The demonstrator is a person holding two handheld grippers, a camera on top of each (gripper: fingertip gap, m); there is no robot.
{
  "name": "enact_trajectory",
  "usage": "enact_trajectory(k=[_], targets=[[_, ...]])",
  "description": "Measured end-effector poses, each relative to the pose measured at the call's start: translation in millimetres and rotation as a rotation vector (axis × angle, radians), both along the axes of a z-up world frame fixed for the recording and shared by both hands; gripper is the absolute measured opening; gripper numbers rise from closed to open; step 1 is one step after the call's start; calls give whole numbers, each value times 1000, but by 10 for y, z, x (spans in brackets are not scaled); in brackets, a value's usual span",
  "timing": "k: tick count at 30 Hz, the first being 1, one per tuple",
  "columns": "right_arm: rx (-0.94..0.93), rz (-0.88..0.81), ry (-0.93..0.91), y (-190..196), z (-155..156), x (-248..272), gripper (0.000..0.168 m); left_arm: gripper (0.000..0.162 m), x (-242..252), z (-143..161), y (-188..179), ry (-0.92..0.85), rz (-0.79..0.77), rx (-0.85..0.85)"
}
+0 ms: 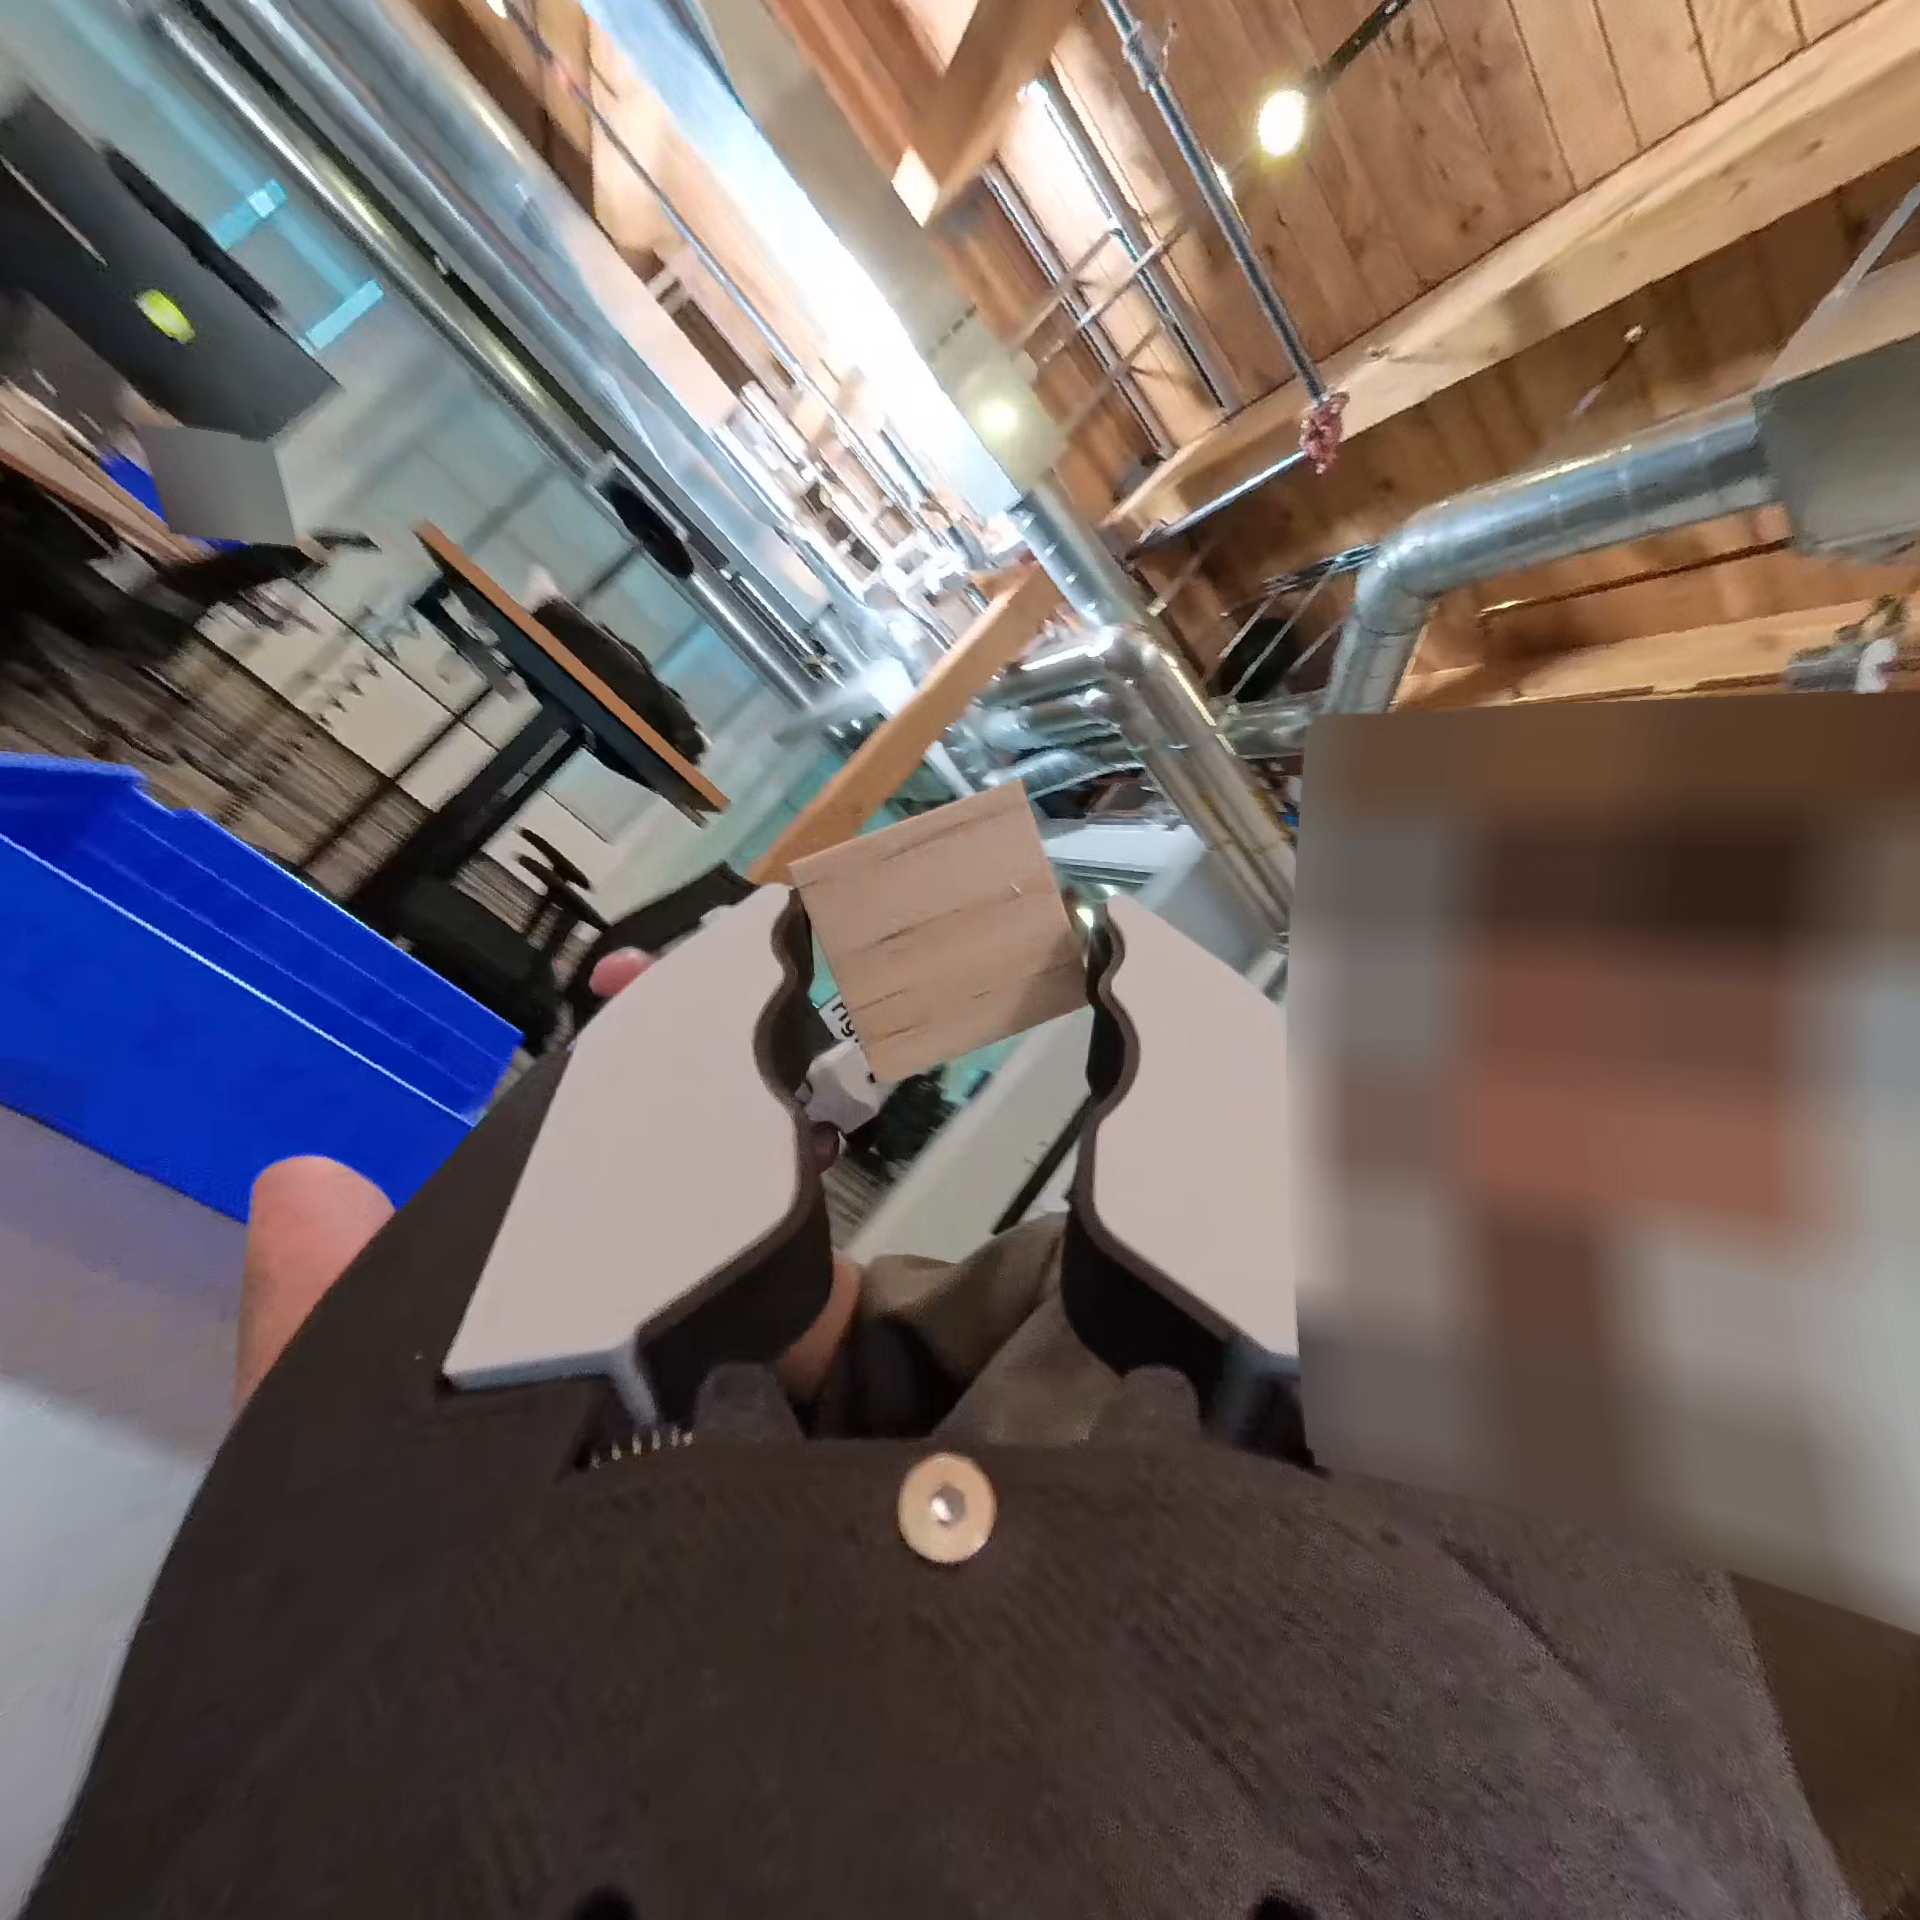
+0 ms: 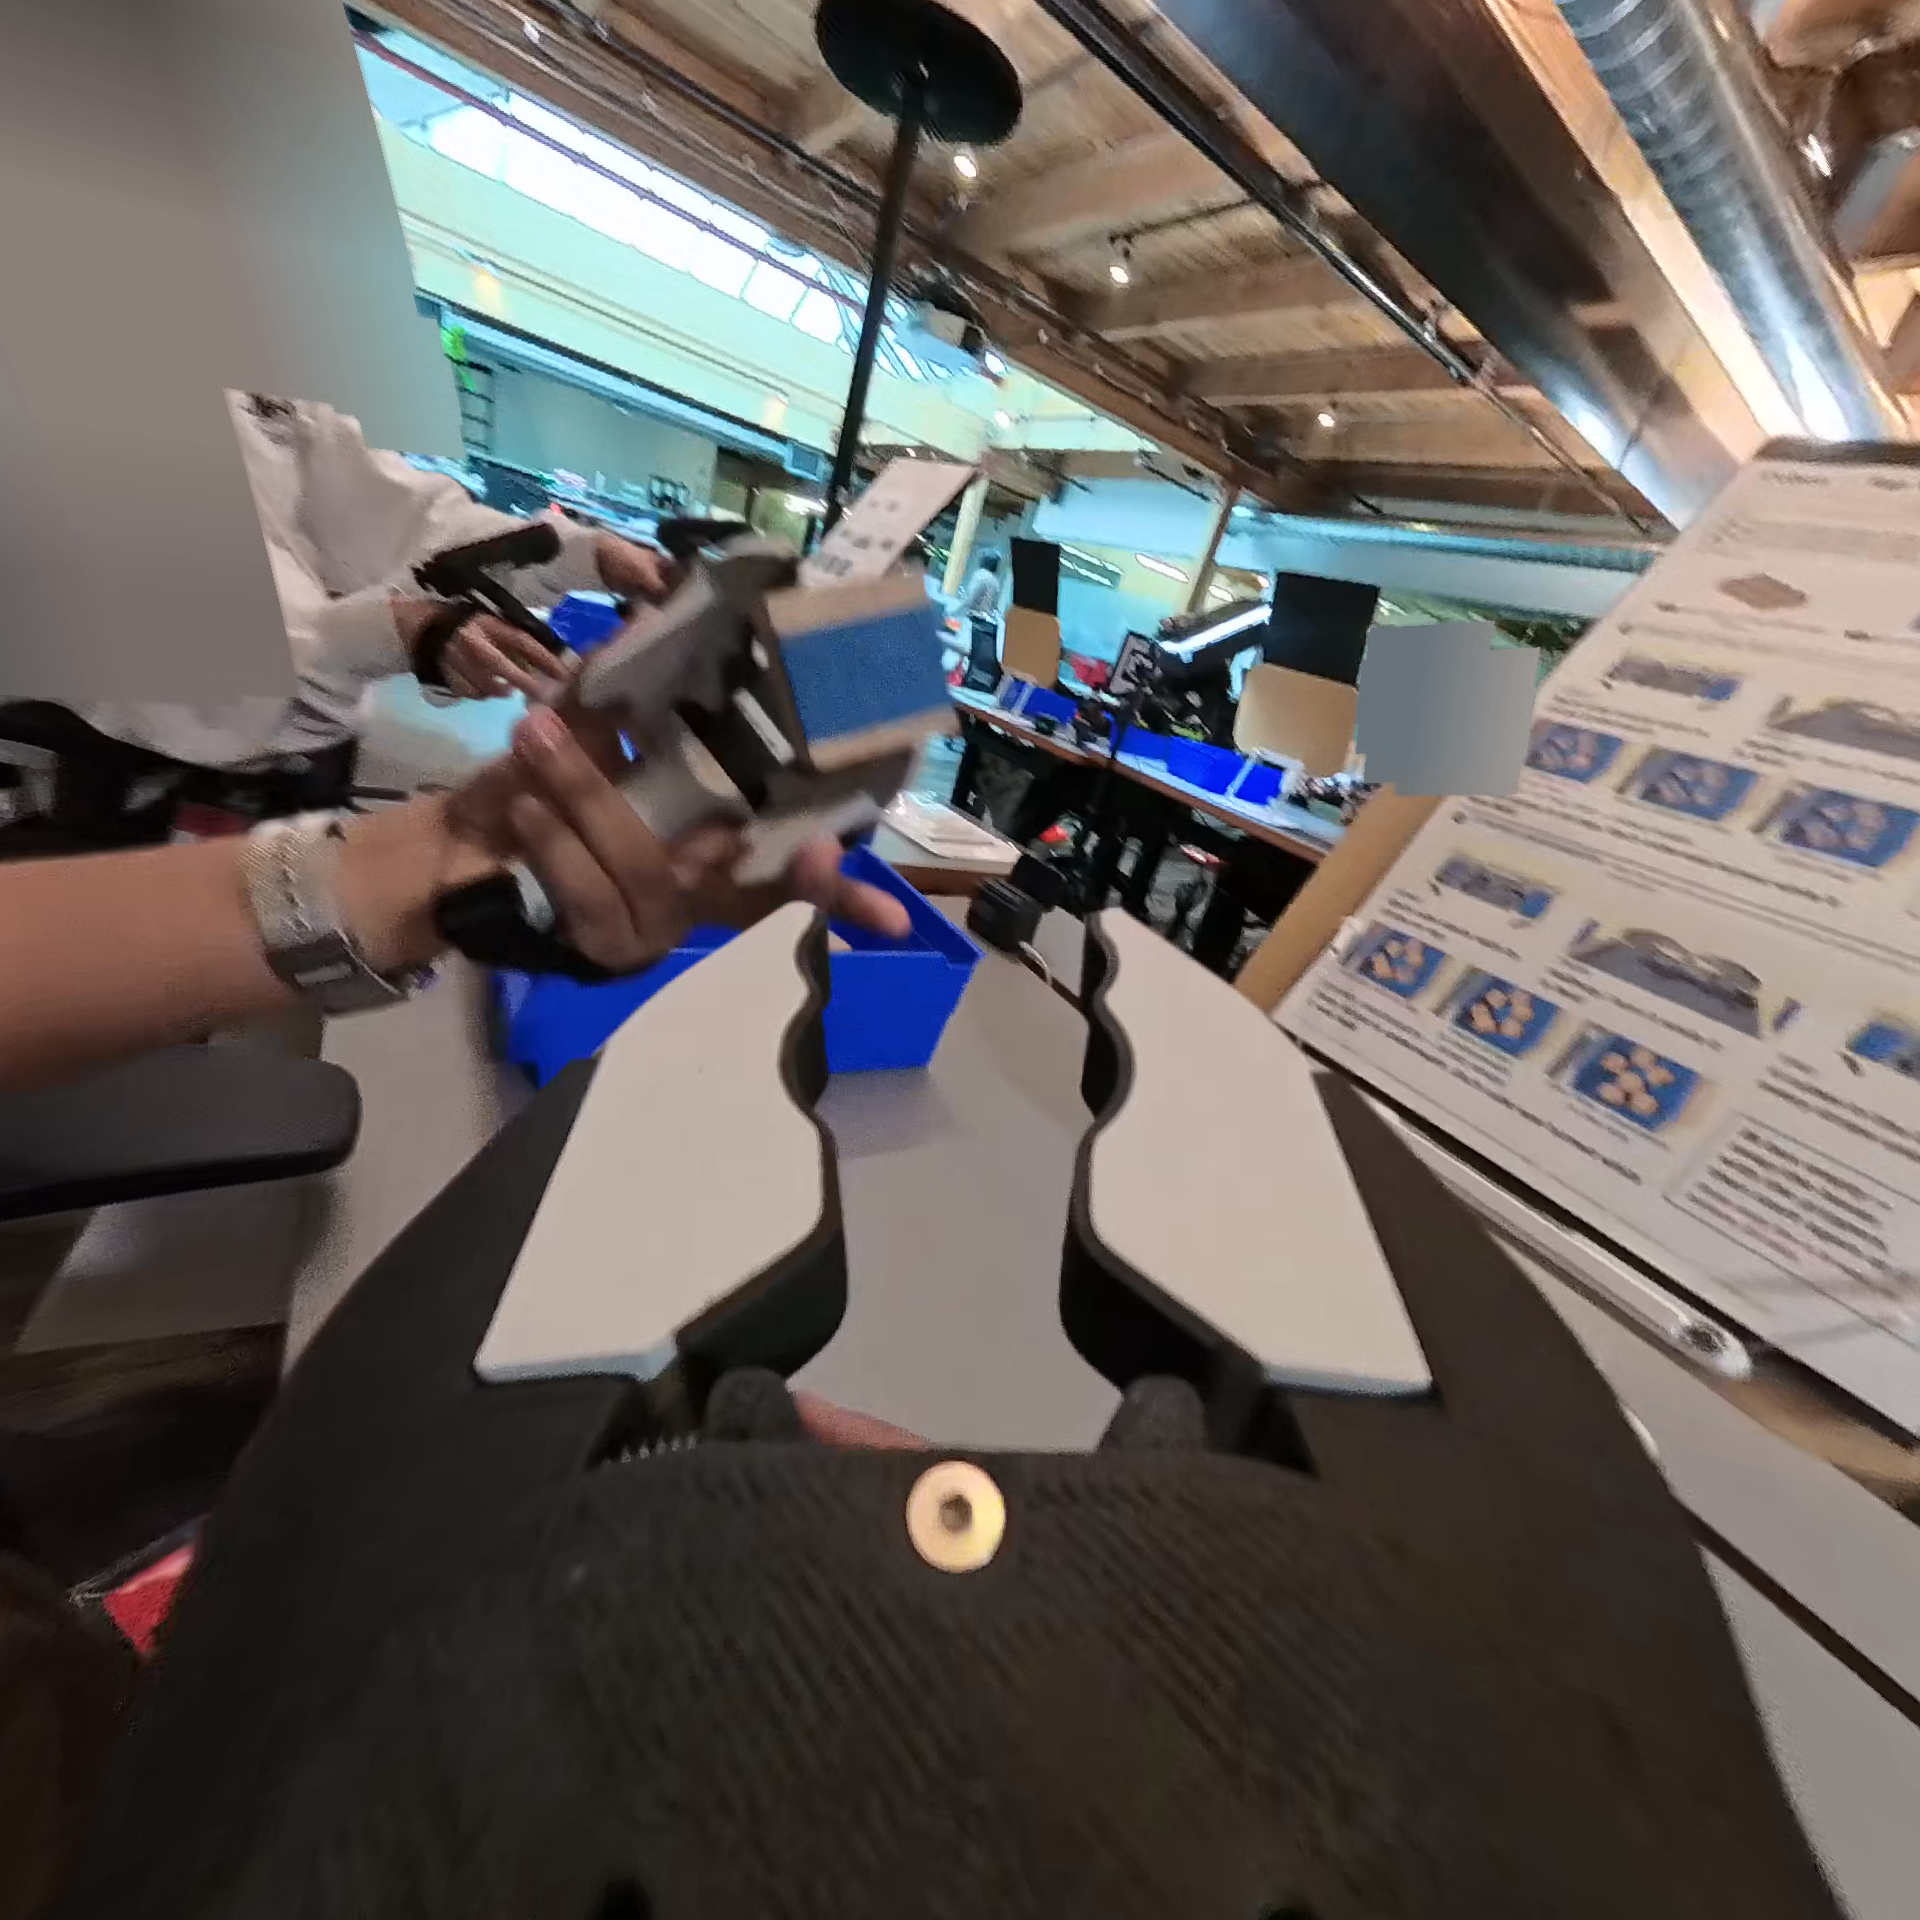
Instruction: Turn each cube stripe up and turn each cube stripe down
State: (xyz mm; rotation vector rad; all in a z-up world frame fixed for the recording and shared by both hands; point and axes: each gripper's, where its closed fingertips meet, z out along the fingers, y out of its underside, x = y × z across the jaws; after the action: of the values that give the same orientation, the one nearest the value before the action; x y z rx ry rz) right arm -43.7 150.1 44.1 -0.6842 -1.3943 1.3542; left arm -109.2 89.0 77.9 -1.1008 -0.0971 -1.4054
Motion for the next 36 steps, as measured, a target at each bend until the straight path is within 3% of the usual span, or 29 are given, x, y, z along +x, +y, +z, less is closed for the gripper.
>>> enact_trajectory(k=[7,15,23,30,36], targets=[[29,7,49,-74,-3,44,50,52,423,-359,403,-86,-168,-88],[31,25,12,-126,-160,-18,47,53,590,-411,445,-107,-234,-84],[75,21,81,-184,-116,40,42,53,663,-373,393,-150,-308,-56],[-61,86,-3,-85,-167,-4,41,57,591,-500,437,-109,-227,-68],[-148,-47,-17,431,-23,-23,41,60,375,-891,482,-81,-126,-109]])
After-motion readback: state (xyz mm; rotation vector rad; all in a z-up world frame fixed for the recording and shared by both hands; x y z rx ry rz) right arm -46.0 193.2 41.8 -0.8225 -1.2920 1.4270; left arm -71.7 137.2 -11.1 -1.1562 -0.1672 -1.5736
